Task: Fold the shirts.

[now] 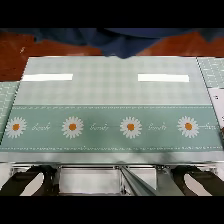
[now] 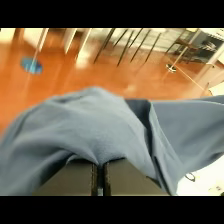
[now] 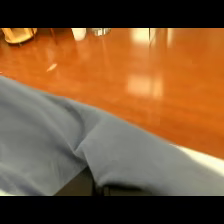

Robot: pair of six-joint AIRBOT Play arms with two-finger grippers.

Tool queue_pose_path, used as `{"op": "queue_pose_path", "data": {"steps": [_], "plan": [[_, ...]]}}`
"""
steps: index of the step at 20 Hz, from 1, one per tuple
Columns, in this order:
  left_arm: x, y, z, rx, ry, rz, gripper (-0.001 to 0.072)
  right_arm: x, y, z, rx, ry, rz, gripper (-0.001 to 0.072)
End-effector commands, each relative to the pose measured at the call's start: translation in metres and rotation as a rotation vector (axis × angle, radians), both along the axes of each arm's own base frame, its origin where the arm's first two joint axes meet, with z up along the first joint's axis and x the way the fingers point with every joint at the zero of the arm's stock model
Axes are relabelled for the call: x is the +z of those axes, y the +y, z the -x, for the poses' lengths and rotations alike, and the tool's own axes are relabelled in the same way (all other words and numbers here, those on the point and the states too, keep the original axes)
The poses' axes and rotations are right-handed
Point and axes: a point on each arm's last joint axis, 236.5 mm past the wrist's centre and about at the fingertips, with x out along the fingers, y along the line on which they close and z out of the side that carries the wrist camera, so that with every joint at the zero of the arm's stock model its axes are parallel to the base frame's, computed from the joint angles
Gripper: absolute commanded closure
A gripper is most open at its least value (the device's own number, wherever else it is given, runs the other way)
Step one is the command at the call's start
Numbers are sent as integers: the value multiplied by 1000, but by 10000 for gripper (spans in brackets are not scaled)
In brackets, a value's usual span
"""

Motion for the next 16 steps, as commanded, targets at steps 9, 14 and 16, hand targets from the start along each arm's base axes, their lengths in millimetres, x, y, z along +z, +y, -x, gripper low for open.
{"op": "queue_pose_path", "data": {"steps": [9,14,16], "plan": [[-106,37,101,109,321,-313,686,-157,-10,128,-49,419,13,688],[-262,37,72,66,719,-282,686,-318,7,125,-55,776,-121,688],[-321,34,52,89,822,-202,686,-359,4,108,-104,817,-150,688]]}}
